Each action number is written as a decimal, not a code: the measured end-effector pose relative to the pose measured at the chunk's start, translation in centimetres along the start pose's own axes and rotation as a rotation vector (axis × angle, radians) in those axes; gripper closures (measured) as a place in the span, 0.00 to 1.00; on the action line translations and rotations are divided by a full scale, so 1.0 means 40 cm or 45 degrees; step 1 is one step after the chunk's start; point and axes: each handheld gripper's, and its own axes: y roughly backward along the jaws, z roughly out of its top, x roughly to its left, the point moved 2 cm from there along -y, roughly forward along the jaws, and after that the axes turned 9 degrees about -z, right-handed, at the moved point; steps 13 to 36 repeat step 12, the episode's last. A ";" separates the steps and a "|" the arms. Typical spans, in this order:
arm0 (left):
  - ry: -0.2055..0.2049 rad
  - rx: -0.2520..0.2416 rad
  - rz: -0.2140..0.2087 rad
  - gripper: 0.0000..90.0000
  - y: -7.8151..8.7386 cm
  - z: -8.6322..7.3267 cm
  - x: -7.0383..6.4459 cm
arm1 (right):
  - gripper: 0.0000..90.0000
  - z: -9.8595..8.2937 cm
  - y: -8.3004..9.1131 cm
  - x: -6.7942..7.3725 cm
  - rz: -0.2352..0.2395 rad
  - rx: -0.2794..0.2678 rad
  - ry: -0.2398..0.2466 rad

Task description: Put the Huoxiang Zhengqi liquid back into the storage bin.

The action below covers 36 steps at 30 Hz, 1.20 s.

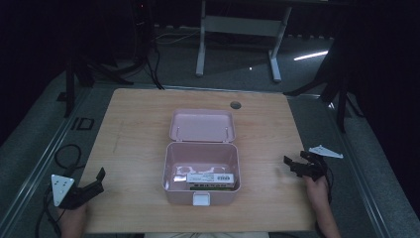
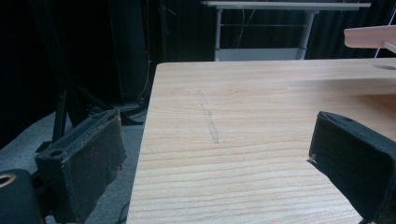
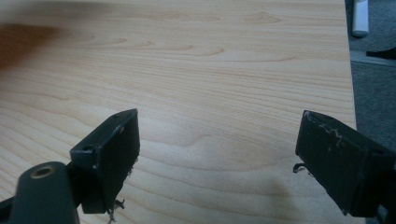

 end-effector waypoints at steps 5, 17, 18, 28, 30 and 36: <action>0.002 -0.002 0.000 0.04 0.000 0.000 0.000 | 0.15 -0.007 -0.001 -0.010 0.007 -0.006 -0.050; 0.002 -0.003 -0.001 0.04 0.000 0.000 0.000 | 0.15 -0.007 -0.003 -0.018 0.007 0.011 -0.072; 0.002 -0.003 -0.001 0.04 0.000 0.000 0.000 | 0.15 -0.007 -0.003 -0.018 0.007 0.011 -0.072; 0.002 -0.003 -0.001 0.04 0.000 0.000 0.000 | 0.15 -0.007 -0.003 -0.018 0.007 0.011 -0.072; 0.002 -0.003 -0.001 0.04 0.000 0.000 0.000 | 0.15 -0.007 -0.003 -0.018 0.007 0.011 -0.072; 0.002 -0.003 -0.001 0.04 0.000 0.000 0.000 | 0.15 -0.007 -0.003 -0.018 0.007 0.011 -0.072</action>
